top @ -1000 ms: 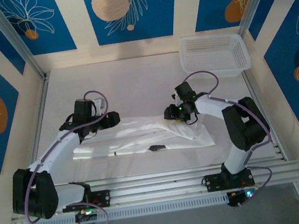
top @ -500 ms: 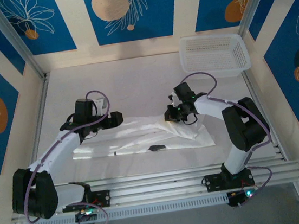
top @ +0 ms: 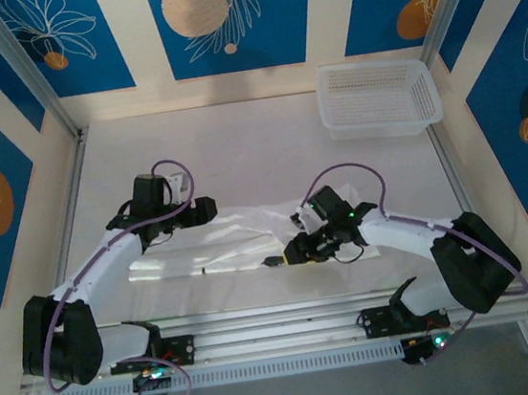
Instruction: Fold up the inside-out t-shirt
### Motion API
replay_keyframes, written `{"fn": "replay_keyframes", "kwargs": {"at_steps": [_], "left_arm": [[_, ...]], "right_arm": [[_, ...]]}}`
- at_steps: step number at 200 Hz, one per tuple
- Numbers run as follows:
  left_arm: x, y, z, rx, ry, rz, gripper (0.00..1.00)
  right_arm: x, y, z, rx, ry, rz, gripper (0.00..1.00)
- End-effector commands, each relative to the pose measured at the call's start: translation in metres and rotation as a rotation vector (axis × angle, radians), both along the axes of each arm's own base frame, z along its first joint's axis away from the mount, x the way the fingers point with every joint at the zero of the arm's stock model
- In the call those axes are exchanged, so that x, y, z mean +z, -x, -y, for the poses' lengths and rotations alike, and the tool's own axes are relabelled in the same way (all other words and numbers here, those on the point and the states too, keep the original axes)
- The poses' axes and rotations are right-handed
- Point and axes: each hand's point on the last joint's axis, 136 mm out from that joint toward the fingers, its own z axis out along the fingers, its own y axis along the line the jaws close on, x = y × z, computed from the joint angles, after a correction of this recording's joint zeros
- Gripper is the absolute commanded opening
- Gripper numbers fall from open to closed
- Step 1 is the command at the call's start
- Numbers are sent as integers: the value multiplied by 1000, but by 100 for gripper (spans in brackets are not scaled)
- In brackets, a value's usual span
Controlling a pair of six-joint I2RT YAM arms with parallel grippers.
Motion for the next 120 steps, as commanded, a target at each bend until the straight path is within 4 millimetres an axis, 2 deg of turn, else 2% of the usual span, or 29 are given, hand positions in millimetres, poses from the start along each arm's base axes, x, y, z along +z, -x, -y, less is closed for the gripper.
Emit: {"fn": "replay_keyframes", "kwargs": {"at_steps": [1, 10, 18, 26, 32, 37, 50, 67, 95, 120], "left_arm": [[-18, 4, -11, 60, -70, -59, 80], [-22, 4, -19, 107, -97, -79, 72], [-25, 4, -26, 154, -120, -94, 58], [-31, 5, -35, 215, -148, -121, 36], [-34, 6, -43, 258, -172, -138, 14], [-38, 7, -49, 296, -194, -159, 0], [-48, 11, -67, 408, -257, -221, 0], [-58, 12, -78, 473, -303, -257, 0], [-72, -1, -88, 544, -355, -276, 0], [-90, -20, -88, 582, -374, -313, 0]], "right_arm": [[38, -37, 13, -134, -5, 160, 47], [43, -55, 27, -231, 34, 209, 47], [42, -69, 43, -325, 72, 237, 45], [37, -80, 58, -413, 109, 247, 41], [31, -86, 69, -468, 134, 242, 36], [25, -90, 79, -513, 158, 232, 32], [10, -98, 98, -599, 214, 186, 20], [-4, -102, 108, -624, 256, 139, 8], [-24, -99, 114, -603, 346, 62, 5], [-37, -96, 117, -604, 399, 13, 5]]}}
